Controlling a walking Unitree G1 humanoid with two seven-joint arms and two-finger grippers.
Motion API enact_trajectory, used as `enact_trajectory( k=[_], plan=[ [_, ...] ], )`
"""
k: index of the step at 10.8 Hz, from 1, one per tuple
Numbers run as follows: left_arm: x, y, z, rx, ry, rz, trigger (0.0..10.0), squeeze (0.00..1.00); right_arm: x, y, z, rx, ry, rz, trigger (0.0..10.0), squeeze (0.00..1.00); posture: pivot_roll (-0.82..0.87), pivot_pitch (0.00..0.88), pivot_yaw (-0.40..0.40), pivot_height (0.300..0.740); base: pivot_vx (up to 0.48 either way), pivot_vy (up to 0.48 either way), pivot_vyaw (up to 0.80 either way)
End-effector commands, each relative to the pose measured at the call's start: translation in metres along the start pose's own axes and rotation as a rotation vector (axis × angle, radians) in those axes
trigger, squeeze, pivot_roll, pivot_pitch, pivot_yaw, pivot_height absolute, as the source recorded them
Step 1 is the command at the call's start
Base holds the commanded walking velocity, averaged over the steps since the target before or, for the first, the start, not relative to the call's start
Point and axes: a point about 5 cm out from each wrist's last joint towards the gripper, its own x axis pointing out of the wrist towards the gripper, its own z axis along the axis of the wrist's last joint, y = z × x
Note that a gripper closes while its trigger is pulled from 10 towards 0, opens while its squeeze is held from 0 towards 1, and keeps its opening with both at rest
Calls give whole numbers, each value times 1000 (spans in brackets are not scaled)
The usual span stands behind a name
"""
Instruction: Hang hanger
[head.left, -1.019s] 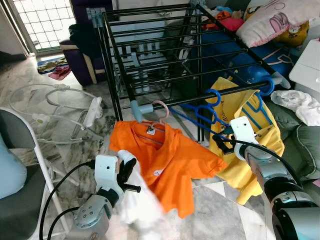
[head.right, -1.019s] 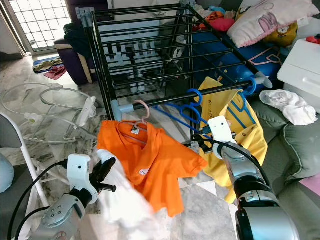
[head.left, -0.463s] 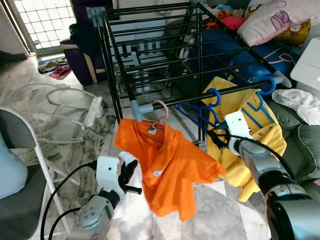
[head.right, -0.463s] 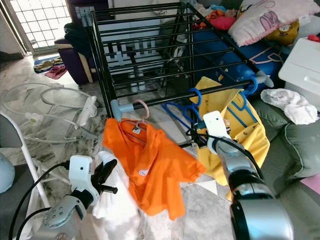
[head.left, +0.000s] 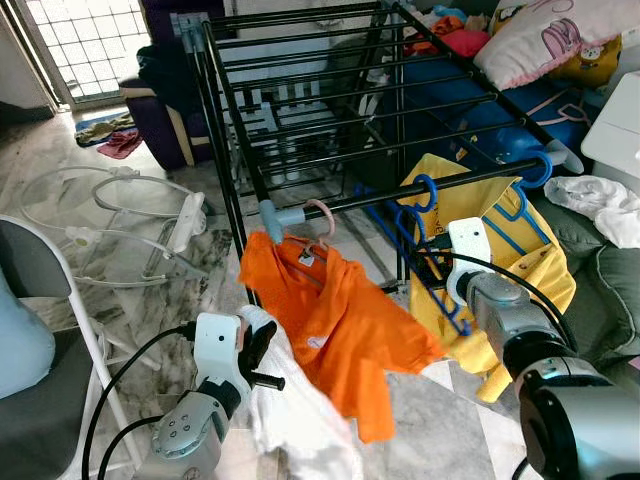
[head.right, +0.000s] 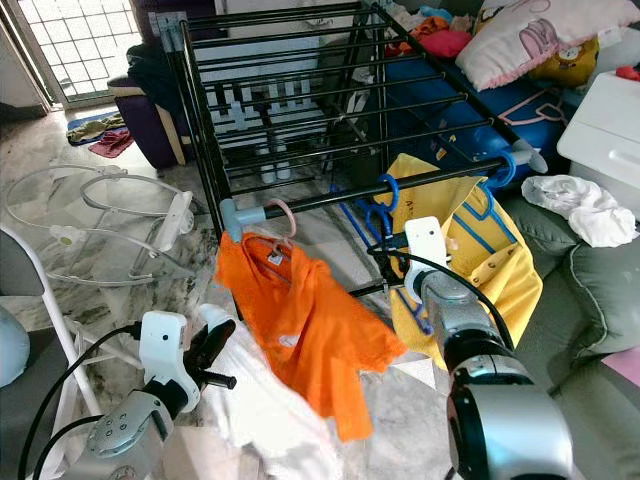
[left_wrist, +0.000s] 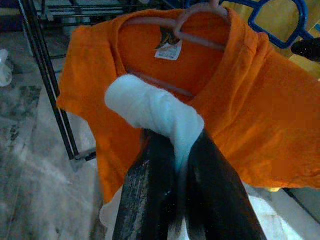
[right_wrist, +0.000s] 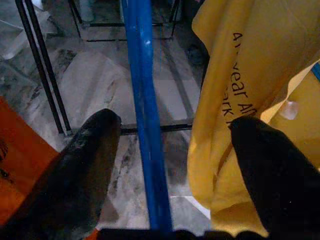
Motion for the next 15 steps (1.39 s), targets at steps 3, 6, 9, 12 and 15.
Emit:
enact_trajectory(
  k=[3, 6, 9, 12, 15],
  plan=[
    [2, -1, 5, 24, -10, -17, 10000, 0, 4, 11, 5, 46, -4, 9, 235, 0, 33, 46, 9, 740, 0, 0, 0],
    [1, 1, 6, 28, -8, -13, 10000, 0, 4, 15, -2, 47, 15, 19, 1098, 0, 40, 43, 8, 740, 0, 0, 0],
    [3, 0, 5, 31, -3, -24, 10000, 0, 2, 6, -3, 33, 19, -16, 4980, 0, 33, 39, 17, 740, 0, 0, 0],
    [4, 0, 6, 41, 1, -28, 10000, 0, 2, 5, -4, 28, 25, -26, 10000, 0, 36, 36, 17, 740, 0, 0, 0],
    [4, 1, 5, 44, 5, -25, 10000, 0, 2, 5, -2, 16, 24, -21, 4588, 0, 40, 32, 11, 740, 0, 0, 0]
  ],
)
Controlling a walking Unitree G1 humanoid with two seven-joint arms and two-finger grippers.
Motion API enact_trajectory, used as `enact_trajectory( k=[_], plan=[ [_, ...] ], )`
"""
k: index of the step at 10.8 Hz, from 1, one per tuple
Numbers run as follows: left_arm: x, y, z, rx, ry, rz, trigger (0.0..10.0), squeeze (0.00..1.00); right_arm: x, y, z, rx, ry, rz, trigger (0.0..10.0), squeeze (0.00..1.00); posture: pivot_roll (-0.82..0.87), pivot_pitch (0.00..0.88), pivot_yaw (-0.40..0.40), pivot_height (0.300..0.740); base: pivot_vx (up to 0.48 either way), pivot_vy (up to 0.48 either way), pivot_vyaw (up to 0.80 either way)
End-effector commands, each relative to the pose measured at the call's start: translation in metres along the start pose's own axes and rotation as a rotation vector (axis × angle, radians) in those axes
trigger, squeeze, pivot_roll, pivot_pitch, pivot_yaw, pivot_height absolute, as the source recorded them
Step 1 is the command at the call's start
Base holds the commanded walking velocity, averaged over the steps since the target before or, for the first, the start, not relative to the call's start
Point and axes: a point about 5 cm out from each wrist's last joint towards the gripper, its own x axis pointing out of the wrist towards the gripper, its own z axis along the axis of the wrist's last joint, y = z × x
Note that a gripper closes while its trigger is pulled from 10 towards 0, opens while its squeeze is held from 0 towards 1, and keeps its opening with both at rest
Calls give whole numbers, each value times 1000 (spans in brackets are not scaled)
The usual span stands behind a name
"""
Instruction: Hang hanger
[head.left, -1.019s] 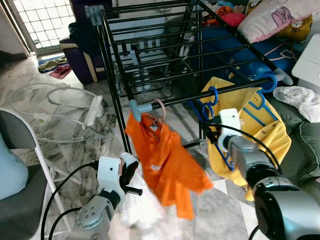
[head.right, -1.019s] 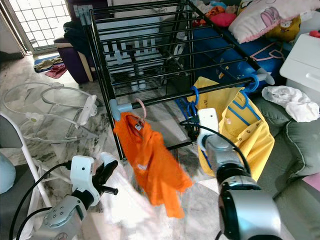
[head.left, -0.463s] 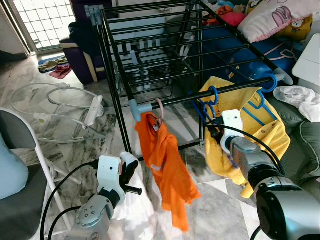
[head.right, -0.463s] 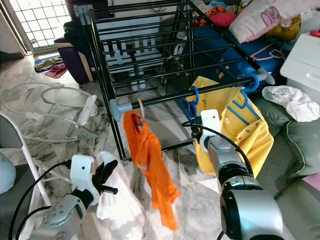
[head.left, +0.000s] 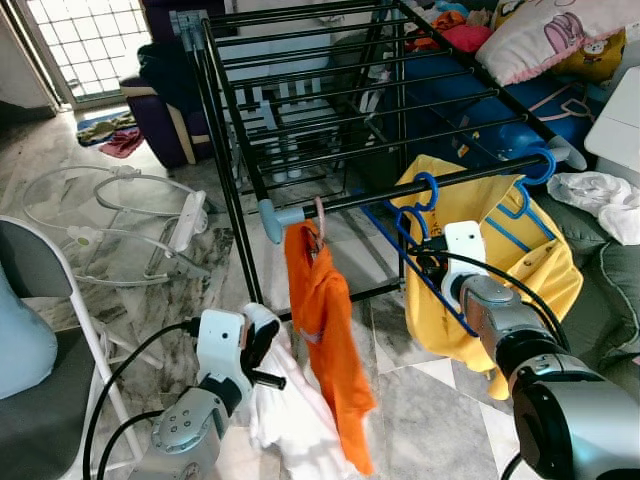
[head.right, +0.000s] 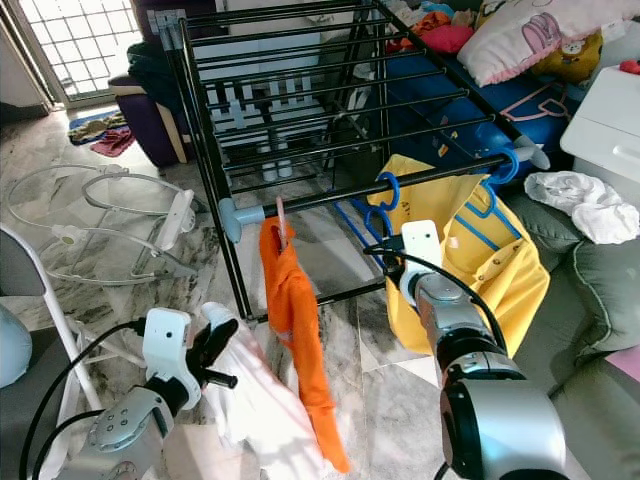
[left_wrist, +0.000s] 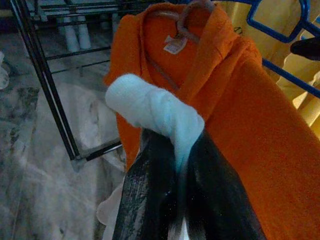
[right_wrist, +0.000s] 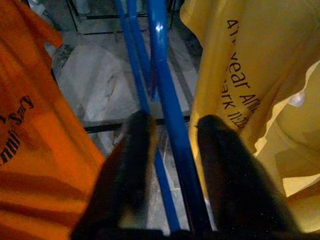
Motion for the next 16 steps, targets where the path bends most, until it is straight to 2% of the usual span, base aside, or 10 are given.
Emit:
enact_trajectory(
  k=[1, 2, 4, 5, 6, 7, 11, 12, 14, 16],
  plan=[
    [1, 1, 3, 16, -3, -2, 10000, 0, 1, 0, 4, -1, -8, -4, 549, 0, 40, 30, 12, 740, 0, 0, 0],
    [2, 1, 2, 18, 1, -4, 10000, 0, 1, 0, 5, 1, -8, -2, 0, 0, 40, 30, 12, 740, 0, 0, 0],
    [2, 1, 2, 22, 7, -3, 10000, 0, 1, 2, 3, 2, -3, 7, 0, 0, 44, 29, 12, 740, 0, 0, 0],
    [2, 1, 1, 22, 11, -2, 10000, 0, 1, 2, 3, 1, 0, 4, 1098, 0, 44, 29, 12, 740, 0, 0, 0],
    [2, 1, 1, 22, 13, -1, 10000, 0, 1, 2, 2, 0, 0, 4, 1098, 0, 44, 29, 13, 740, 0, 0, 0],
    [2, 1, 2, 26, 6, 3, 10000, 0, 1, 1, 2, -1, -4, 0, 0, 0, 43, 30, 14, 740, 0, 0, 0],
    [5, 5, 5, 38, -18, 61, 10000, 0, 1, 0, 18, 1, -96, -2, 0, 0, 36, 23, 12, 740, 0, 0, 0],
    [7, 15, 13, 38, -82, 150, 10000, 0, -1, 2, 31, -1, -202, 7, 10000, 0, 31, 9, 8, 740, 0, 0, 0],
    [9, 20, 15, 36, -97, 188, 10000, 0, -4, 1, 32, -27, -269, 22, 10000, 0, 22, 6, 9, 740, 0, 0, 0],
    [6, 18, 13, 18, -98, 196, 10000, 0, -8, 0, 18, -56, -271, 41, 10000, 0, 16, 17, 11, 740, 0, 0, 0]
  ],
)
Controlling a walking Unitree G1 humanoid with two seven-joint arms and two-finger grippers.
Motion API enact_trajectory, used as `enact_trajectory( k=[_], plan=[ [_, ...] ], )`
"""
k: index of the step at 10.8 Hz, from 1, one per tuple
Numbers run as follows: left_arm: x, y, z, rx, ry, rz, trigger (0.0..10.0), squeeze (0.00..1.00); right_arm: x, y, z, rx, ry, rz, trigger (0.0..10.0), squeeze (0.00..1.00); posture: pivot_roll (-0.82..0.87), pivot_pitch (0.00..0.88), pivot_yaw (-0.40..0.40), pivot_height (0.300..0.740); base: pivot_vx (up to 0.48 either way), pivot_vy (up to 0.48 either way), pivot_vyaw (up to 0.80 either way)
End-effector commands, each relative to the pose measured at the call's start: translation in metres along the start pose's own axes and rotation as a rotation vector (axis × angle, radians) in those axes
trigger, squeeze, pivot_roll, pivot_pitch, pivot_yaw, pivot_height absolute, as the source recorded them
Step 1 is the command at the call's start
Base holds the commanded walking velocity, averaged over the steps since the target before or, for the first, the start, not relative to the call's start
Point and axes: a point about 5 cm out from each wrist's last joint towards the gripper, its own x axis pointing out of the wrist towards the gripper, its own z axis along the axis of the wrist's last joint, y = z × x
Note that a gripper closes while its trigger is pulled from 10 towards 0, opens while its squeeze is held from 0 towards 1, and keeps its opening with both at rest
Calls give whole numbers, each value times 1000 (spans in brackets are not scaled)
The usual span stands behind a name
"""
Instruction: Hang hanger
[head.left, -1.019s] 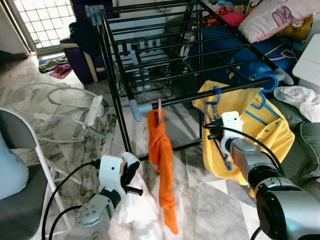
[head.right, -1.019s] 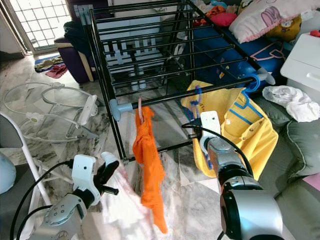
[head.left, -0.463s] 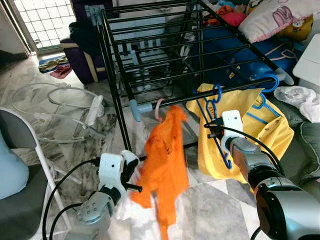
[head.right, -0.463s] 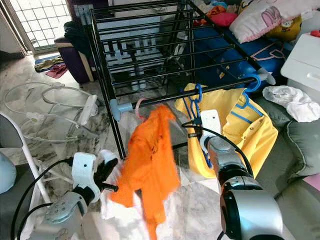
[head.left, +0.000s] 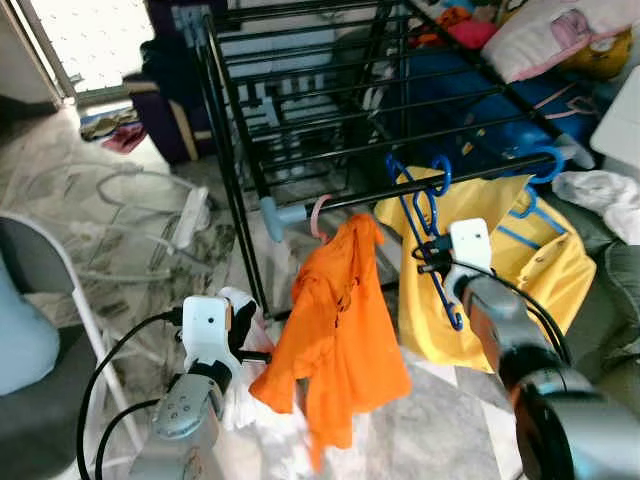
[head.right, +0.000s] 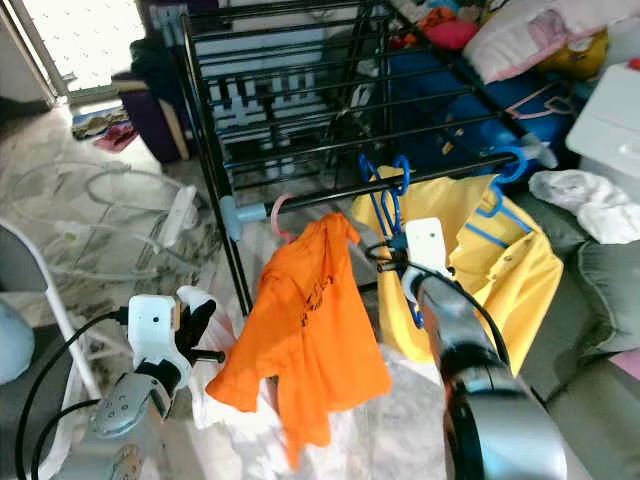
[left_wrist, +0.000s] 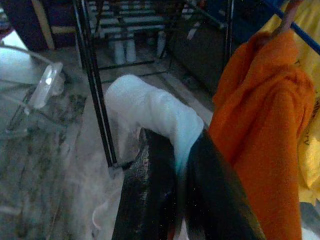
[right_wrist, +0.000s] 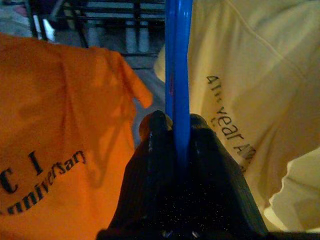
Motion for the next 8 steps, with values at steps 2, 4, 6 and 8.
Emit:
enact_trajectory(
  k=[2, 4, 6, 8],
  plan=[
    [-10, 2, -1, 4, -2, 32, 10000, 0, -7, 4, 0, -24, -86, 30, 10000, 0, 12, 50, 14, 740, 0, 0, 0],
    [-8, 1, 2, 12, -7, 25, 10000, 0, -17, 8, -6, -11, -126, 6, 10000, 0, 10, 45, 12, 740, 0, 0, 0],
    [-3, 1, 10, 2, -38, 34, 10000, 0, -21, 12, -8, -4, -140, 6, 10000, 0, 7, 41, 11, 740, 0, 0, 0],
    [-3, 1, 14, 6, -41, 36, 10000, 0, -29, 16, -16, 13, -120, 5, 10000, 0, 12, 51, 3, 740, 0, 0, 0]
  ],
)
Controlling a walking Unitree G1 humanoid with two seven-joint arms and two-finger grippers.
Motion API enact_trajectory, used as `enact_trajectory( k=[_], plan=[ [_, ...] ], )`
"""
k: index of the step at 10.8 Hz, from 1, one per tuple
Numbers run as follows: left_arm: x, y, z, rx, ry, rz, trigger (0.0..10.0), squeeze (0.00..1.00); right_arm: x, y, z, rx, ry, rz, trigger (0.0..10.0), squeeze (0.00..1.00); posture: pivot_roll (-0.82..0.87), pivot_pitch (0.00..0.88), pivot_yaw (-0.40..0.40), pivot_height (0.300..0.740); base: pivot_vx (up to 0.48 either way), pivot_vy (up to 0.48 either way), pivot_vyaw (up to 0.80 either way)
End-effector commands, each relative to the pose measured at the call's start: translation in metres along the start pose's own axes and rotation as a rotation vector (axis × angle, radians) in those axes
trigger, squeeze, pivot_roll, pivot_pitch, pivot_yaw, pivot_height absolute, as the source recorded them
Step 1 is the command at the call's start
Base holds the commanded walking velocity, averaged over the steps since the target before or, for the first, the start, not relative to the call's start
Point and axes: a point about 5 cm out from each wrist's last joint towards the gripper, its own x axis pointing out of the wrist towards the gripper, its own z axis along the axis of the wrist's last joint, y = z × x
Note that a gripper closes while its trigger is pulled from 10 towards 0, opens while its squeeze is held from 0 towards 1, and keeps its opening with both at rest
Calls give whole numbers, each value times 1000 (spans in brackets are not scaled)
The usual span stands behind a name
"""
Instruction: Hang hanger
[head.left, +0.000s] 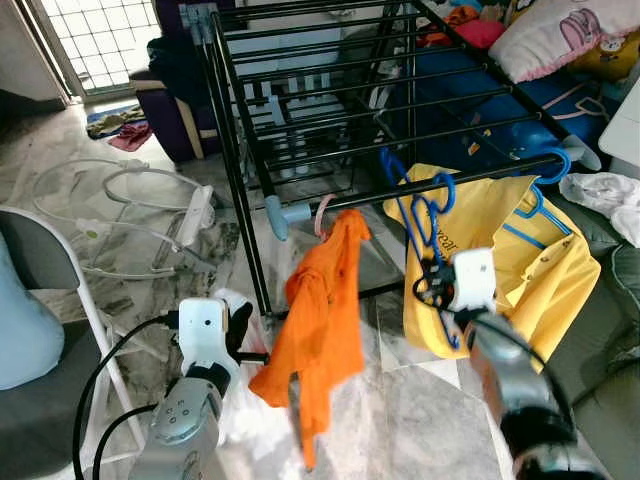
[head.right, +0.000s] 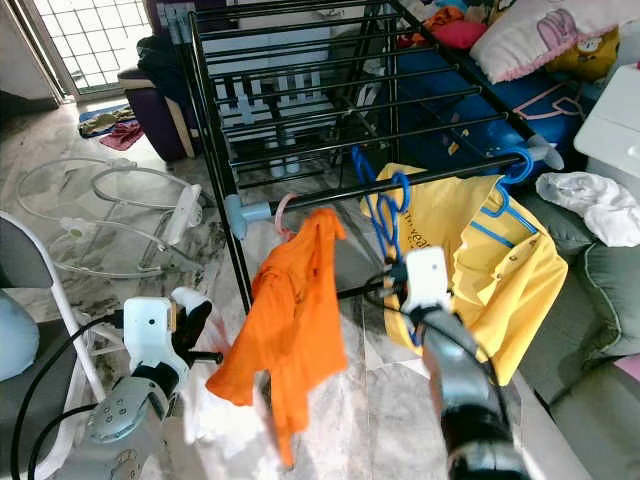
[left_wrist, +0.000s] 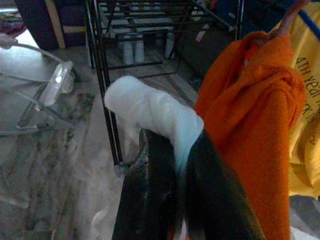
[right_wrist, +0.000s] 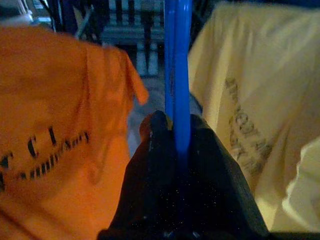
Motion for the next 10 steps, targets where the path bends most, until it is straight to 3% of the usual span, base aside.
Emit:
enact_trajectory(
  k=[1, 6, 10],
  plan=[
    [-3, 2, 7, 8, -29, 16, 10000, 0, 0, 0, 7, 2, -23, -15, 10000, 0, 8, 63, -2, 740, -255, 0, 0],
    [-2, -2, 3, 12, 4, 21, 10000, 0, -10, 0, 7, -21, -17, -38, 10000, 0, -11, 77, -17, 740, -301, 0, 0],
    [1, -2, 0, 19, 15, 24, 10000, 0, -7, 5, 11, -18, -19, -27, 10000, 0, -14, 62, -18, 740, -325, 0, 0]
  ],
)
